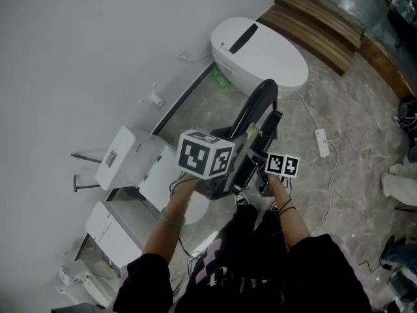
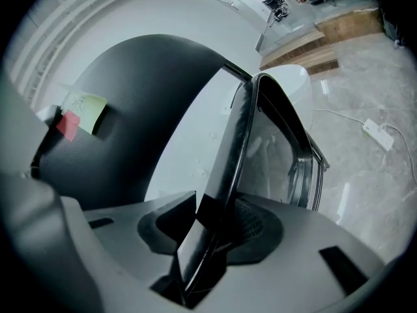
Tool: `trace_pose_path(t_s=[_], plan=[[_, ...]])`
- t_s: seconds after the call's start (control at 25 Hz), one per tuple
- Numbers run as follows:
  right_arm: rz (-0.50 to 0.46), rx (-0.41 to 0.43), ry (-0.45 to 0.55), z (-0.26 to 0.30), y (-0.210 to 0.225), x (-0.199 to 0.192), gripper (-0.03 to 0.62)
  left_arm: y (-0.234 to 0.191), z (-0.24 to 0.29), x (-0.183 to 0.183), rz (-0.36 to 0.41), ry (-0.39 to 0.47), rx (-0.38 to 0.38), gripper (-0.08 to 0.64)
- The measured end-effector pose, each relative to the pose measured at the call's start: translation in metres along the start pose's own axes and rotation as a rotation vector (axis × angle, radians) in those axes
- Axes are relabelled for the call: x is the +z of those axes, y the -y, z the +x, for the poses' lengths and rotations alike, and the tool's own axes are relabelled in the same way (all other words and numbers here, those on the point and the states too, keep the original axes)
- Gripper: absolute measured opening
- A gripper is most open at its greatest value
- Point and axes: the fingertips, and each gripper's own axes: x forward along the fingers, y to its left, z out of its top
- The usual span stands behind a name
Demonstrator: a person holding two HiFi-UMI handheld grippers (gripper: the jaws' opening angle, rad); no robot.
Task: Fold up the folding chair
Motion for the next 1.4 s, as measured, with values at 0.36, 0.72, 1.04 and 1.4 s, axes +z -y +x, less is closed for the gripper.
trace_pose_path(t_s=[0.36, 0.72, 1.04, 1.4], plan=[[0.055, 0.06, 0.116, -0.01, 0.008, 0.035, 0.147, -0.004, 0.006, -0.012, -0.041, -0.082, -0.109, 0.107], [0.075, 0.113, 0.063, 0.03, 0.01, 0.083, 0.147, -0.044, 0.005, -0.009, -0.005, -0.128, -0.041, 0.104], [0.184, 0.153, -0.087, 0.055, 0.0, 0.088, 0.083, -0.075, 0.001, -0.004, -0.042, -0.123, -0.05, 0.087], [0.26, 0.144, -0.184, 0.071, -0.001, 0.102, 0.066, -0.092, 0.004, 0.005, -0.077, -0.115, -0.027, 0.083]])
